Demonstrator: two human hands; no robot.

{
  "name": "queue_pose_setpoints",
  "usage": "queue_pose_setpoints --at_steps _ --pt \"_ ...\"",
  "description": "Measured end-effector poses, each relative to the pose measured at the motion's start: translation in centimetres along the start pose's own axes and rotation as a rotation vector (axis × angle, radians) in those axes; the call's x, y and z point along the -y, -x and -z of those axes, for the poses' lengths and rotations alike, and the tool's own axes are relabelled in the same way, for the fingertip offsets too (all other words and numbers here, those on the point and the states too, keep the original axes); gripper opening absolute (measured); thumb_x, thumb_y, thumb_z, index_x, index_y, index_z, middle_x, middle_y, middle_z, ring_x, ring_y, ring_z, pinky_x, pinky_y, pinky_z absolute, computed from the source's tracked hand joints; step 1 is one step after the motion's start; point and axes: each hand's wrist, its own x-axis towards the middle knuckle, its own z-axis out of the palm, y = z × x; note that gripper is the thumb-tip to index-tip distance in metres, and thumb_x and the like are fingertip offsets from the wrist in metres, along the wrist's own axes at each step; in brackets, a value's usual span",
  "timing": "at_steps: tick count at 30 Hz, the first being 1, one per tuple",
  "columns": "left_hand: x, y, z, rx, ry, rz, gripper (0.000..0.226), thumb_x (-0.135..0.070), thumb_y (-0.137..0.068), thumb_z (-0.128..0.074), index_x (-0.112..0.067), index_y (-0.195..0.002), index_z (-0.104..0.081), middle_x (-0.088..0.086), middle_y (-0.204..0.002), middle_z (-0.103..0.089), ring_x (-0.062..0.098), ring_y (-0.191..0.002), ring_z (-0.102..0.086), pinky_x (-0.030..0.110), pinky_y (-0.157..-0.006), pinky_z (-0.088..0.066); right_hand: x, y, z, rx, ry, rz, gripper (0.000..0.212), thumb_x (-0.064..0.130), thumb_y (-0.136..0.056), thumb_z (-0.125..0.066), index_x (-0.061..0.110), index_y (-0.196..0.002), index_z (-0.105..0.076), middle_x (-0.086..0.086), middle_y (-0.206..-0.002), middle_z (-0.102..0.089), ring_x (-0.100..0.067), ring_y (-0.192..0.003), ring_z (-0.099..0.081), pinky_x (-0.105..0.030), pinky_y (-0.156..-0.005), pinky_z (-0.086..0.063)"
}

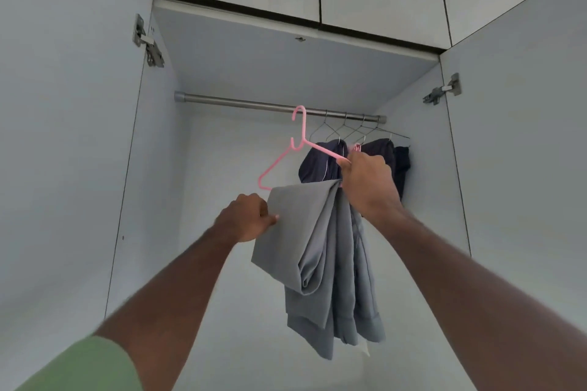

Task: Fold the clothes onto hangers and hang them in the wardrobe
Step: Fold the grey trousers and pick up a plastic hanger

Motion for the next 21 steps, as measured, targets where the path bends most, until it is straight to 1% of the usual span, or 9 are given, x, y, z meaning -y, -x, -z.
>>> queue_pose_setpoints --at_steps 2,5,7,9,12,14,17,19,21 --pt "0.6 -2.2 -0.7 -0.004 -0.030 -0.031 0.035 -0.054 -0.090 -0.064 -0.021 -0.099 -0.069 -0.003 -0.092 -0.062 0.024 -0.089 -0.063 0.033 -0.075 -0.047 0.1 -1.7 -2.1 -0.017 -0.017 -0.032 0.035 0.036 -0.109 -0.039 0.009 -0.099 -0.058 -0.011 -0.087 -0.057 -0.023 -0.063 -0.051 -0.031 -0.052 -0.036" --pt "1.9 -6.2 -1.8 -0.001 -0.016 -0.075 0.038 -0.059 -0.085 -0.064 -0.024 -0.095 -0.068 -0.001 -0.095 -0.065 0.022 -0.086 -0.063 0.034 -0.074 -0.050 0.2 -4.9 -4.7 -0.068 -0.034 -0.060 0.035 0.031 -0.110 -0.042 0.004 -0.096 -0.060 -0.004 -0.074 -0.052 -0.016 -0.058 -0.047 -0.028 -0.045 -0.031" --pt "2.4 -8.4 -2.2 0.000 0.011 -0.105 0.040 -0.062 -0.081 -0.060 -0.025 -0.092 -0.069 -0.001 -0.091 -0.066 0.023 -0.084 -0.064 0.037 -0.076 -0.055 0.3 -7.2 -5.9 -0.089 -0.026 -0.059 0.035 0.027 -0.109 -0.044 0.001 -0.098 -0.063 -0.003 -0.071 -0.051 -0.018 -0.059 -0.049 -0.031 -0.048 -0.036" --pt "2.6 -10.6 -2.5 -0.024 0.015 -0.131 0.044 -0.062 -0.079 -0.055 -0.025 -0.097 -0.073 0.000 -0.095 -0.069 0.024 -0.086 -0.065 0.041 -0.081 -0.057 0.3 -9.6 -7.3 -0.111 -0.030 -0.050 0.036 0.026 -0.109 -0.045 -0.002 -0.099 -0.065 -0.004 -0.072 -0.053 -0.020 -0.060 -0.051 -0.033 -0.055 -0.038" --pt "2.6 -13.6 -3.2 -0.083 -0.011 -0.147 0.044 -0.057 -0.082 -0.052 -0.026 -0.105 -0.074 0.001 -0.102 -0.070 0.026 -0.093 -0.066 0.042 -0.085 -0.057 0.1 -13.0 -8.9 -0.142 -0.008 -0.034 0.032 0.023 -0.108 -0.047 -0.003 -0.108 -0.066 -0.016 -0.093 -0.066 -0.030 -0.073 -0.054 -0.035 -0.065 -0.039" --pt "2.7 -15.7 -3.8 -0.116 -0.001 -0.149 0.047 -0.057 -0.075 -0.046 -0.027 -0.098 -0.074 0.000 -0.095 -0.070 0.026 -0.089 -0.065 0.040 -0.081 -0.057 -0.1 -15.3 -9.8 -0.153 0.016 -0.036 0.027 0.017 -0.107 -0.048 -0.003 -0.115 -0.066 -0.021 -0.106 -0.068 -0.035 -0.082 -0.056 -0.034 -0.069 -0.039" --pt "2.9 -18.7 -4.2 -0.098 -0.032 -0.170 0.041 -0.051 -0.080 -0.045 -0.020 -0.083 -0.072 0.000 -0.077 -0.067 0.027 -0.077 -0.063 0.035 -0.071 -0.055 -0.8 -18.2 -11.0 -0.148 0.068 -0.045 0.024 0.008 -0.104 -0.049 -0.002 -0.118 -0.066 -0.022 -0.114 -0.068 -0.040 -0.098 -0.064 -0.036 -0.074 -0.047" --pt "3.0 -20.6 -4.6 -0.105 -0.019 -0.177 0.035 -0.043 -0.090 -0.052 -0.015 -0.082 -0.072 0.002 -0.075 -0.067 0.027 -0.077 -0.063 0.035 -0.072 -0.055 -1.5 -19.7 -11.9 -0.159 0.092 -0.057 0.023 0.007 -0.103 -0.050 -0.002 -0.119 -0.065 -0.023 -0.117 -0.067 -0.042 -0.109 -0.064 -0.038 -0.079 -0.052" --pt "3.0 -22.2 -5.2 -0.122 -0.012 -0.199 0.030 -0.040 -0.093 -0.056 -0.018 -0.084 -0.074 0.001 -0.078 -0.068 0.027 -0.080 -0.064 0.036 -0.077 -0.055 -2.4 -20.8 -12.6 -0.156 0.097 -0.075 0.024 0.007 -0.103 -0.051 0.000 -0.121 -0.064 -0.023 -0.120 -0.065 -0.042 -0.112 -0.063 -0.041 -0.083 -0.053"
